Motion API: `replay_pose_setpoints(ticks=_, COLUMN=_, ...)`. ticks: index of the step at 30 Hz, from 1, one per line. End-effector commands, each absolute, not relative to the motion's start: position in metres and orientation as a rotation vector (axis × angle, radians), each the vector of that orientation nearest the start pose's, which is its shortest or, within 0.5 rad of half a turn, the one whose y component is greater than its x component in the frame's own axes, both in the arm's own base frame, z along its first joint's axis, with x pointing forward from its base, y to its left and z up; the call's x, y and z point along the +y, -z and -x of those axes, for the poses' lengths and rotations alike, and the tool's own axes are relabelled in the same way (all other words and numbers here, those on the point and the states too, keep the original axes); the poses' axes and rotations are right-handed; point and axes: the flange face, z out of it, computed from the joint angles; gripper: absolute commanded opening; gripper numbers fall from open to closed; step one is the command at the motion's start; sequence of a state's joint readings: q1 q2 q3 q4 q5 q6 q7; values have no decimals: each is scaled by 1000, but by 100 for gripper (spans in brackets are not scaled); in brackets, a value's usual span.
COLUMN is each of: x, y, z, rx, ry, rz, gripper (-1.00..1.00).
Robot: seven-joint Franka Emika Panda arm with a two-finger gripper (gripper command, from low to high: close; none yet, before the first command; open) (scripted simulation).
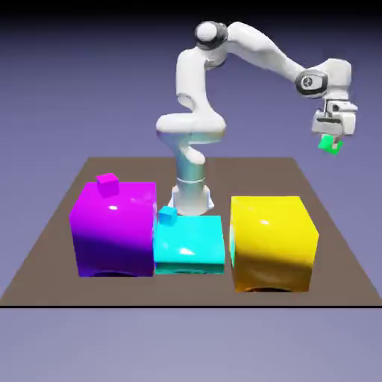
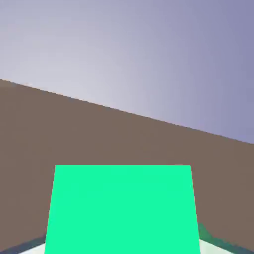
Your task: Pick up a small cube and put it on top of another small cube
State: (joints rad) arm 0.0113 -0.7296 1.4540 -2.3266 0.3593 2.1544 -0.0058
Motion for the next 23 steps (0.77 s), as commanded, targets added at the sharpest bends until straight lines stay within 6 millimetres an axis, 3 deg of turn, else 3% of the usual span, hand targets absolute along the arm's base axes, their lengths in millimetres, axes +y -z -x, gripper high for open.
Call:
replay_pose_setpoints(ticks=1, x=484, y=-342, z=-23, rx=-2058, ry=545, rz=2793, gripper=-100)
replay_pose_setpoints(ticks=4, x=470, y=-295, z=-9, rx=-2406, ry=661, rz=2704, gripper=-100)
replay_pose_setpoints(ticks=9, x=405, y=-212, z=-75, rx=-2946, ry=617, rz=2642, gripper=-100)
replay_pose_setpoints(ticks=13, x=337, y=-167, z=-127, rx=-3384, ry=379, rz=2518, gripper=-100)
replay_pose_setpoints(ticks=14, x=337, y=-167, z=-127, rx=-3384, ry=379, rz=2517, gripper=-100)
replay_pose_setpoints(ticks=20, x=316, y=-125, z=-167, rx=-3384, ry=379, rz=2517, gripper=-100)
replay_pose_setpoints(ticks=21, x=316, y=-125, z=-167, rx=-3384, ry=379, rz=2517, gripper=100)
replay_pose_setpoints(ticks=23, x=321, y=-133, z=-160, rx=-3385, ry=383, rz=2518, gripper=100)
